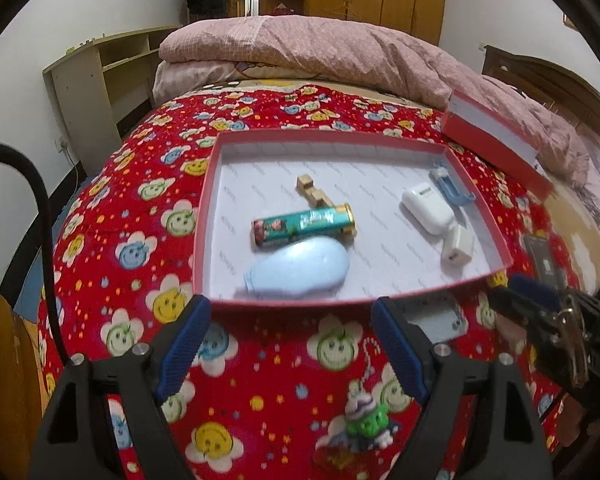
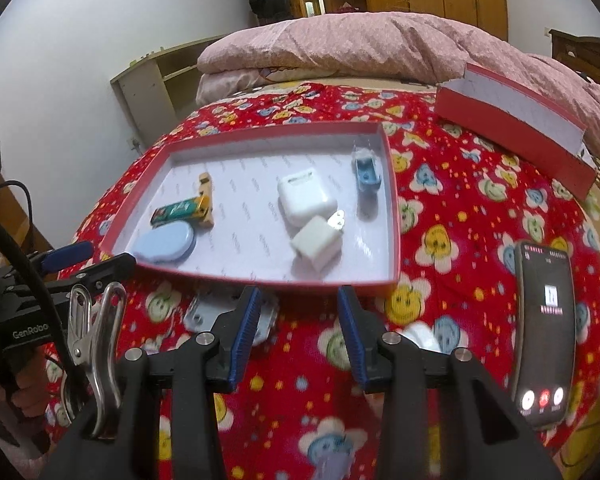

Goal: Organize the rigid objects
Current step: 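Withdraw both grippers from the tray toward the remaining items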

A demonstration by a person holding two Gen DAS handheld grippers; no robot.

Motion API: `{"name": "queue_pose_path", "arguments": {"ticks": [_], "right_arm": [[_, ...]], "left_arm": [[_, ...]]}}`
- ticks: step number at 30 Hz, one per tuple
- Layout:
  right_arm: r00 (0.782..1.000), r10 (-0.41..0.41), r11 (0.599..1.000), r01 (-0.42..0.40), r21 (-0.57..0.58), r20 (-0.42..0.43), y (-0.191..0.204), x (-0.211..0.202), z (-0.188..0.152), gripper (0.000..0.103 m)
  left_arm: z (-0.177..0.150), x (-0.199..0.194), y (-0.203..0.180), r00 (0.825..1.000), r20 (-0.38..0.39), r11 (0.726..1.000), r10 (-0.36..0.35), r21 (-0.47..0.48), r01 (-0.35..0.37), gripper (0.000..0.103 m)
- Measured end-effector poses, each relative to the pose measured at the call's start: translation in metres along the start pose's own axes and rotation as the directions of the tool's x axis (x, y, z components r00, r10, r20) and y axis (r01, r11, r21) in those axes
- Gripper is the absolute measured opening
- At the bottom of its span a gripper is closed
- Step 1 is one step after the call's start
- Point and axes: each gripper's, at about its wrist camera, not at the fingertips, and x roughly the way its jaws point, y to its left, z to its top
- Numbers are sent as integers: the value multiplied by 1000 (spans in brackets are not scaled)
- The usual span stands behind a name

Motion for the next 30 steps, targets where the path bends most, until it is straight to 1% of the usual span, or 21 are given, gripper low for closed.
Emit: {"name": "queue_pose_path", "arguments": {"ticks": [5,16,21,30], "right_arm": [[1000,0,1000,0,-7,-14,5,-10,-15,41],[998,1,1000,-2,-21,-55,14,-29,-51,41],[997,-2,1000,0,-26,-74,19,-32,-66,41],[996,-17,1000,15,-23,-82,21,-39,-84,41]], "left_arm": [[-17,-3,2,1000,-23,1000,14,12,-14,86],[-50,-12,2,998,-57,1000,8,24,-6,86],[-60,-16,3,998,-68,1000,-10,3,10,86],[-78,-23,-2,997,-79,999,-22,22,24,86]]}}
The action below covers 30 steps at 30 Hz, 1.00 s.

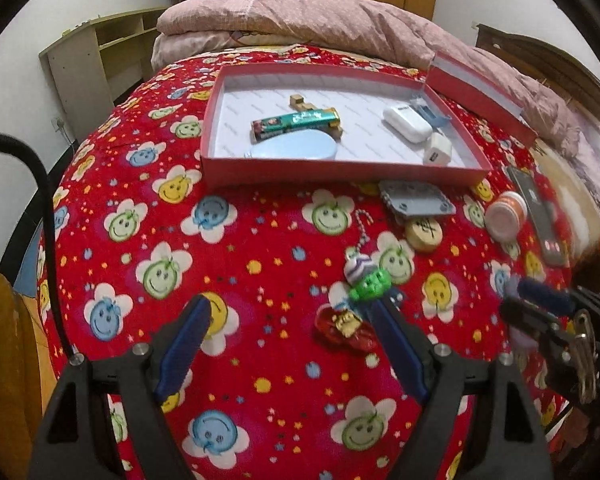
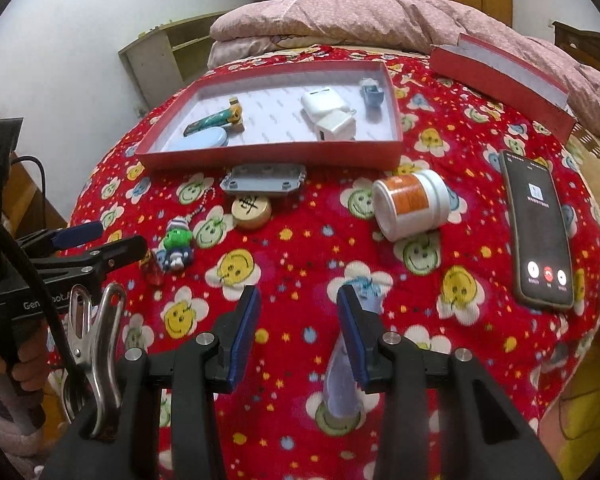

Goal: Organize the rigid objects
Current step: 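Withdraw both grippers from the tray toward the remaining items, then grasp the lavender plastic clip with the right gripper while the left grasps the red keychain toy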

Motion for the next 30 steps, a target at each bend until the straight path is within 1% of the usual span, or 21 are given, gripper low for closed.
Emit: {"name": "queue_pose_path", "arguments": {"ticks": [5,10,15,21,25,30], "right_arm": [[1000,-14,1000,14,-3,-4,-1,-7,-13,41],[1000,-12,1000,12,5,-11,-6,-10,-26,41],[1000,4,1000,-4,19,-5,-12,-11,-35,41],[1000,3,999,-3,37,-13,-18,-7,-38,41],[1000,5,999,-4,51,-16,-22,-4,-40,41],[1000,1,998,0,62,-20,-25,0,-42,41]], "left_arm": [[-9,-1,-8,1000,16,999,-9,37,8,86],[-15,5,-15,1000,7,998,-2,61,1,86],[-18,9,-24,1000,16,996,-3,91,2,86],[-21,9,-33,999,36,990,-32,135,27,86],[-22,13,-33,999,38,990,-23,137,18,86],[-22,20,-25,1000,27,993,-11,114,8,86]]}}
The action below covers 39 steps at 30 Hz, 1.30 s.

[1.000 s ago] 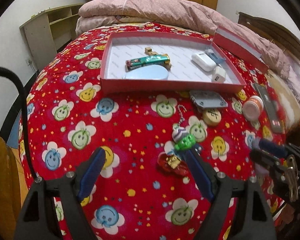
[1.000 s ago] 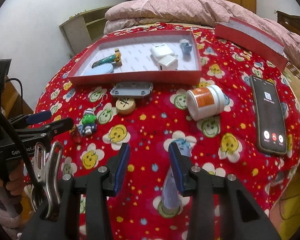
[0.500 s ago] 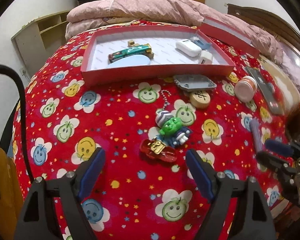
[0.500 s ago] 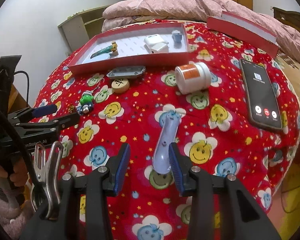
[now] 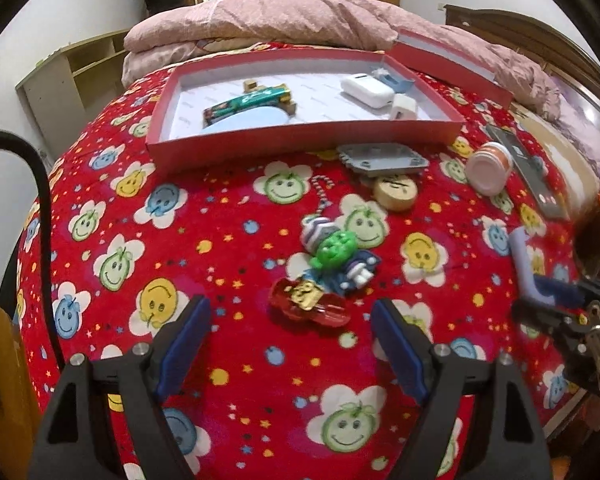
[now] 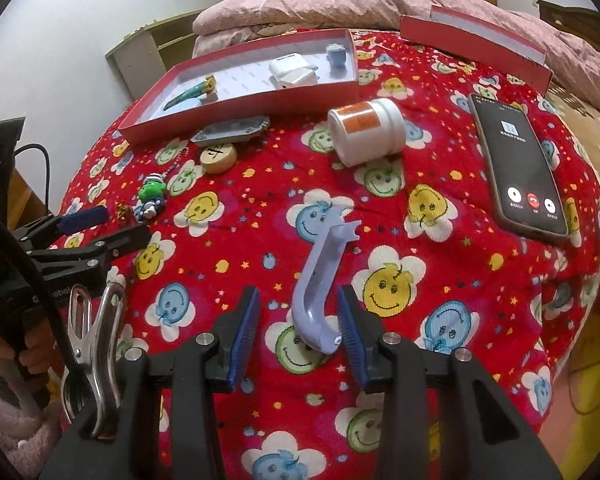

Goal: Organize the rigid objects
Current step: 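Grasp the lavender plastic clip with the right gripper while the left grasps the red keychain toy, then carry the lavender clip and red keychain over the tray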

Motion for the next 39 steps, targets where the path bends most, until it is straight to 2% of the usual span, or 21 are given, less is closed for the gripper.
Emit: {"name": "queue_pose_path", "arguments": {"ticks": [8,10,13,18,20,24,31,39], "right_arm": [[999,35,999,-35,5,20,-2,1,-2,47],[999,31,1000,-31,5,23,-1,1,-2,48],[999,27,1000,-27,3,24,0,1,-3,48],[999,20,1000,-20,-2,28,0,1,-3,48],[999,22,1000,-22,-1,31,0,1,-4,47],[1000,-1,1000,1,-12,31,2,1,-4,45],[998,-53,999,53,-4,35,1,1,-3,23],[998,-43,999,43,9,47,1,-3,-3,22]], "left_arm": [[-1,4,-5,1000,17,999,21,25,-22,85],[-1,4,-7,1000,22,999,15,29,-15,82],[-1,2,-8,1000,27,999,-1,37,0,72],[-2,-3,-10,999,27,998,-21,52,20,46],[-3,-5,-8,999,25,998,-28,49,27,42],[-4,-6,-5,999,20,998,-48,34,47,42],[-4,-14,-2,997,28,998,-67,21,66,42],[-3,-22,4,996,51,998,-68,2,68,42]]}}
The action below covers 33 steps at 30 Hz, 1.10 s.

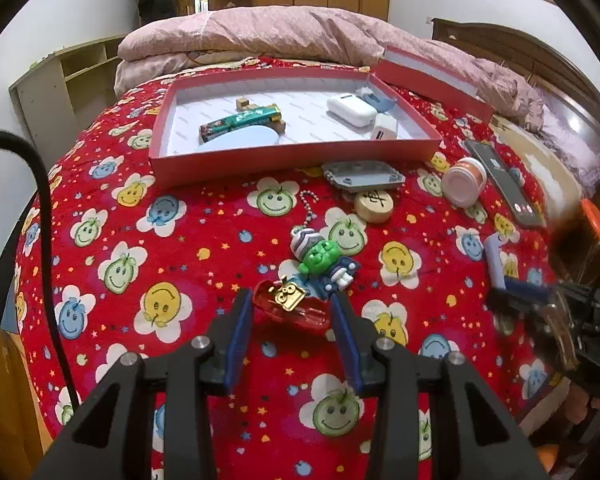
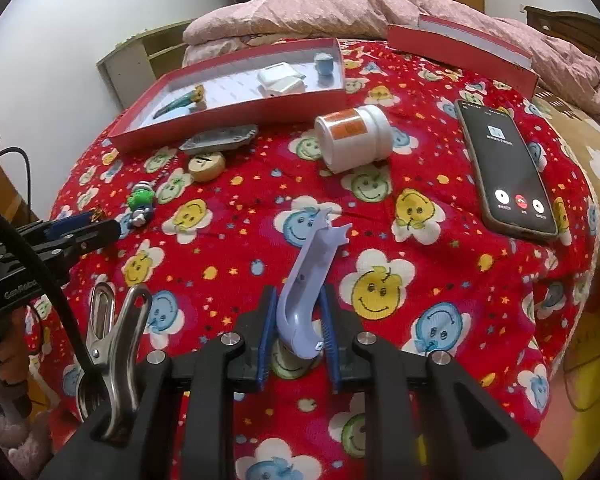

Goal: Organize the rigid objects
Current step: 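Carry the lavender clip and red keychain over the tray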

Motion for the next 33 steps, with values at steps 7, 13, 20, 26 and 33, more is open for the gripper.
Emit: {"name": "queue_pose_path", "arguments": {"ticks": [7,13,20,26,33], "right_arm": [[999,38,999,-37,-39,27,14,-10,7,22],[996,89,995,-88,-55,16,20,-9,20,22],[993,120,990,-118,-80,21,24,-6,50,22],[989,140,987,-137,-80,37,24,-2,81,22],[988,141,987,-136,-86,56,24,4,112,22]], "left_arm": [[6,-7,9,1000,13,999,-8,-41,9,42],[21,-11,18,1000,22,997,-6,-82,8,42],[58,-10,32,998,55,994,30,-103,-24,42],[91,-2,36,996,71,994,46,-105,-38,42],[119,12,34,996,69,995,52,-90,-45,42]]}}
